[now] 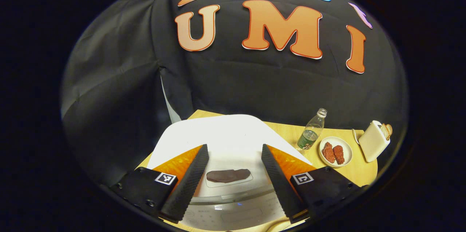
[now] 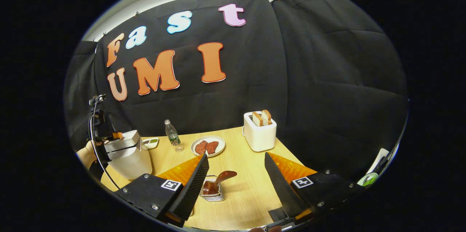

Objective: Close the left gripper, press the button to open the rice cooker; take a wooden spoon from the chopstick holder with the right hand, scoop a spoonful of rice and pour it into the rice cooker, then put the wooden spoon back into the chopstick holder.

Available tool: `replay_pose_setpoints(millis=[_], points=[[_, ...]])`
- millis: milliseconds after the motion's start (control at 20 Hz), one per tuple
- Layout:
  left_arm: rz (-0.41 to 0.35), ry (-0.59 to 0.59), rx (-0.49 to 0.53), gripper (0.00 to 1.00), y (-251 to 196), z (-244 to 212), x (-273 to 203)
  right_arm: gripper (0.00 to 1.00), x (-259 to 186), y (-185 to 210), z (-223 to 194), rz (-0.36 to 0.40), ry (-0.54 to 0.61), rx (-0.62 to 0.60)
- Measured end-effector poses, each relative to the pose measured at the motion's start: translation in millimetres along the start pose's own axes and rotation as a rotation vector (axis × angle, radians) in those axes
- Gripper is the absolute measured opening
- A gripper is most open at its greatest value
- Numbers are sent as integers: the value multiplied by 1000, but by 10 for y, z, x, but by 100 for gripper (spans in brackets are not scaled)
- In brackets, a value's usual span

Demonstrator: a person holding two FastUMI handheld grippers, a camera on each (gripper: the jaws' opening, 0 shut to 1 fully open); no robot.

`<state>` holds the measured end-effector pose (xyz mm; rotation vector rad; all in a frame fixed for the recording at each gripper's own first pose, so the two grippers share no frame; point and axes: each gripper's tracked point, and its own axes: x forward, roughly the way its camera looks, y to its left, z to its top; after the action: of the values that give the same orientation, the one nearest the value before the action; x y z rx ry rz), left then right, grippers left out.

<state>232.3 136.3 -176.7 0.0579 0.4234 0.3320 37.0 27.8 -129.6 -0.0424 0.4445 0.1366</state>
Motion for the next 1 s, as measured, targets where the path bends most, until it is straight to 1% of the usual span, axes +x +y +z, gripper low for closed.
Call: replay_pose_setpoints(millis=[50, 100, 150, 200, 300, 350, 400, 450, 500, 600, 700, 750, 800, 850, 900, 950, 1000], points=[[10, 8, 2, 98, 9, -64, 0, 95, -13, -30, -14, -3, 4, 3], [20, 21, 4, 100, 24, -147, 12, 95, -9, -50, -20, -2, 8, 4], [30, 40, 5, 98, 37, -242, 21, 95, 3, -72, -44, -4, 14, 6], [37, 52, 3, 98, 37, -319, 22, 95, 9, -92, -58, -4, 19, 8], [61, 26, -11, 99, 66, -326, -4, 95, 8, -123, -74, -5, 24, 13], [70, 41, -7, 99, 45, -392, -26, 95, 4, -137, -90, -6, 27, 15], [71, 23, 0, 100, 38, -367, -30, 95, -6, -143, -96, -4, 32, 18], [71, 33, 8, 100, 32, -403, -21, 95, -16, -149, -91, 0, 31, 20], [58, 21, 15, 100, 20, -360, -61, 95, -19, -163, -79, 1, 25, 19], [30, 46, 14, 99, 4, -367, -152, 95, -11, -194, -45, -5, 18, 12], [27, 63, 31, 98, 116, -376, -286, 95, -12, -211, 52, -4, -4, 7], [28, 49, 33, 100, 181, -309, -362, 95, -24, -209, 93, -3, -14, 6], [26, 37, 29, 97, 240, -231, -470, 95, -35, -205, 153, -1, -25, 2], [20, 15, 20, 97, 287, -130, -595, 95, -34, -218, 201, -2, -37, -7], [20, -18, 11, 100, 348, -9, -724, 95, -42, -240, 262, -6, -51, -18], [18, -57, 5, 97, 408, 145, -862, 95, -42, -266, 325, -12, -64, -32], [19, -93, 1, 100, 482, 280, -1030, 95, -53, -293, 389, -18, -75, -47]])
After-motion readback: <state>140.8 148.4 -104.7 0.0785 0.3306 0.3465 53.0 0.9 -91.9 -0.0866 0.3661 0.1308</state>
